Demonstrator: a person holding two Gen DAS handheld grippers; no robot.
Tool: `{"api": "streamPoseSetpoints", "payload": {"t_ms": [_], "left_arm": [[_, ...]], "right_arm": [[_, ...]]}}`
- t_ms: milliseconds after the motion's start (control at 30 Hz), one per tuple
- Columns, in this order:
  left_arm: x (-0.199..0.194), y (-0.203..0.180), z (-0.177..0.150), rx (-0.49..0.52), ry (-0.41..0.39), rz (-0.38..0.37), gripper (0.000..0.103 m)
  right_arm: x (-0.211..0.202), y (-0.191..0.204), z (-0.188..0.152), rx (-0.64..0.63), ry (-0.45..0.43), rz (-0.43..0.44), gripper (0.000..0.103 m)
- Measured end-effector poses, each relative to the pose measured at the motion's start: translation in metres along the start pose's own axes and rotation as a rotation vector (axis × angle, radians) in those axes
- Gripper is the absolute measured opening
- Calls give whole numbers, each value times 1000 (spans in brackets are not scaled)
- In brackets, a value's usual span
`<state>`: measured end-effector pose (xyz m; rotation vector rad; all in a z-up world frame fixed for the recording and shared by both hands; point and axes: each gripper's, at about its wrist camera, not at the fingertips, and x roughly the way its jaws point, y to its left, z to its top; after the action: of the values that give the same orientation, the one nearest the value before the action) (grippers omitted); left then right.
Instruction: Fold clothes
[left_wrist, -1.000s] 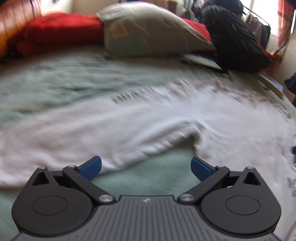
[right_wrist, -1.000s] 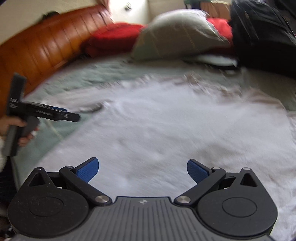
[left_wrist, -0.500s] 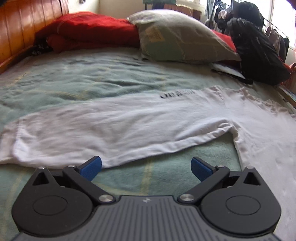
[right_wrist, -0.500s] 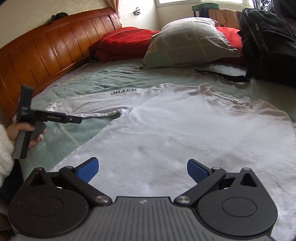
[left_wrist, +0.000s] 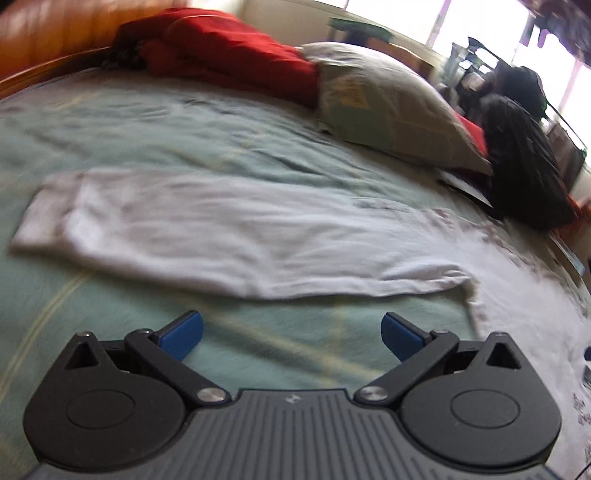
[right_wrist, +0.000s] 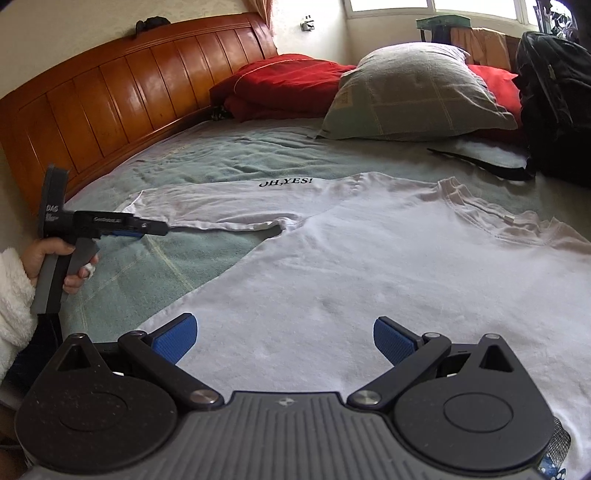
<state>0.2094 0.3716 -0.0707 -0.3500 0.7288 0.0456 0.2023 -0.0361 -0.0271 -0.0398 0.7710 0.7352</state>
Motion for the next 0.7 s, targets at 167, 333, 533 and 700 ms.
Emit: {"api": "streamPoseSetpoints", "payload": {"t_ms": [167,333,533,700], "left_arm": [[-10,41,-4,-178,-93,-60,102],[-8,82,5,-474,-183,-146,102],[3,86,25,-546,-213,-121,102],[15,70,27,-567,-200,-170,102]], "right_arm": [[9,-3,-2,23,17,9,103],[14,-1,-3,26,26,10,103],[17,-4,-4,43,27,13,103],[17,-3,-5,40,24,23,103]]}}
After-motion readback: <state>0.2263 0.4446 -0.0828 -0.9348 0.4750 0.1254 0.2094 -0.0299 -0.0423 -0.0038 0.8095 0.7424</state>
